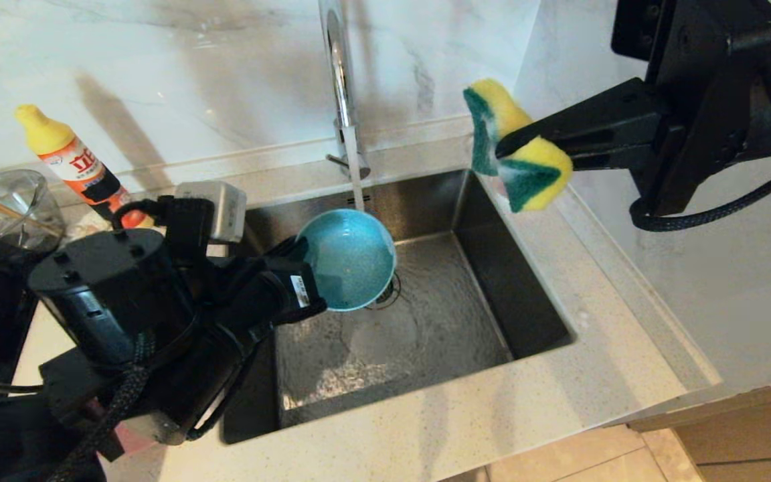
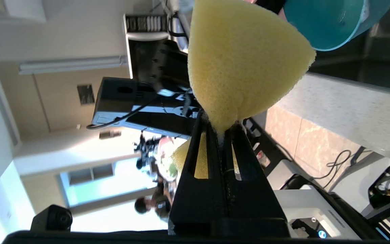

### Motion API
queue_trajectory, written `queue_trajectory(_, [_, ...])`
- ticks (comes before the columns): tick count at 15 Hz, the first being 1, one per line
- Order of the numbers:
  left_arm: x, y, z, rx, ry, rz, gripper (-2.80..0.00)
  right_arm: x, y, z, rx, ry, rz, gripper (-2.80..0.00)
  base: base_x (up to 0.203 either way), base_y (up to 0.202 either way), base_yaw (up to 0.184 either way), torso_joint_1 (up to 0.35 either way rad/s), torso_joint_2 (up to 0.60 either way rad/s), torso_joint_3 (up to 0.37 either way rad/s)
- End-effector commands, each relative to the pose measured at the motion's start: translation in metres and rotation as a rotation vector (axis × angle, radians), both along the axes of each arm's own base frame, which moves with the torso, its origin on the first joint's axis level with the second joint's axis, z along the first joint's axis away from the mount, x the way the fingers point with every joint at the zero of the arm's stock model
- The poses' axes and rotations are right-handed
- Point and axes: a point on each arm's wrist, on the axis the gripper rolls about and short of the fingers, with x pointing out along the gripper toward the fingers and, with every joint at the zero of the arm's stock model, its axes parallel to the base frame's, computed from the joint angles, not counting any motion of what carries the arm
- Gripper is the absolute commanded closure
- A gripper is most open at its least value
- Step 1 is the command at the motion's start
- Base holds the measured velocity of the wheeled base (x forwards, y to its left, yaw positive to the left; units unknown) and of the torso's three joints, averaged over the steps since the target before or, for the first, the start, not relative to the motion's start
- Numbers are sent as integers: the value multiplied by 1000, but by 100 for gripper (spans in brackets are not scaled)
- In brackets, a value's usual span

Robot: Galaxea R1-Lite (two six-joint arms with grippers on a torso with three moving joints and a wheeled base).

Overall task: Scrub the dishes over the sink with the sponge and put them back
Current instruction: Rinse the bowl

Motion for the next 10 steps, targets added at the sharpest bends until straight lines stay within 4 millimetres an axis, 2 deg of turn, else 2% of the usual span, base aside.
queue_trajectory(1, [10, -6, -26, 36, 77, 11, 0, -7, -16, 2, 5, -4, -37, 0, 0, 0, 0, 0, 0, 0])
queue_trajectory(5, [48, 4, -58, -17, 174, 114, 0, -12, -24, -5, -5, 6, -54, 0, 0, 0, 0, 0, 0, 0])
queue_trajectory(8, [80, 15, -62, -103, 176, 193, 0, -8, -27, -10, -19, 15, -71, 0, 0, 0, 0, 0, 0, 0])
queue_trajectory(10, [93, 20, -63, -117, 171, 223, 0, -8, -27, -14, -29, 19, -68, 0, 0, 0, 0, 0, 0, 0])
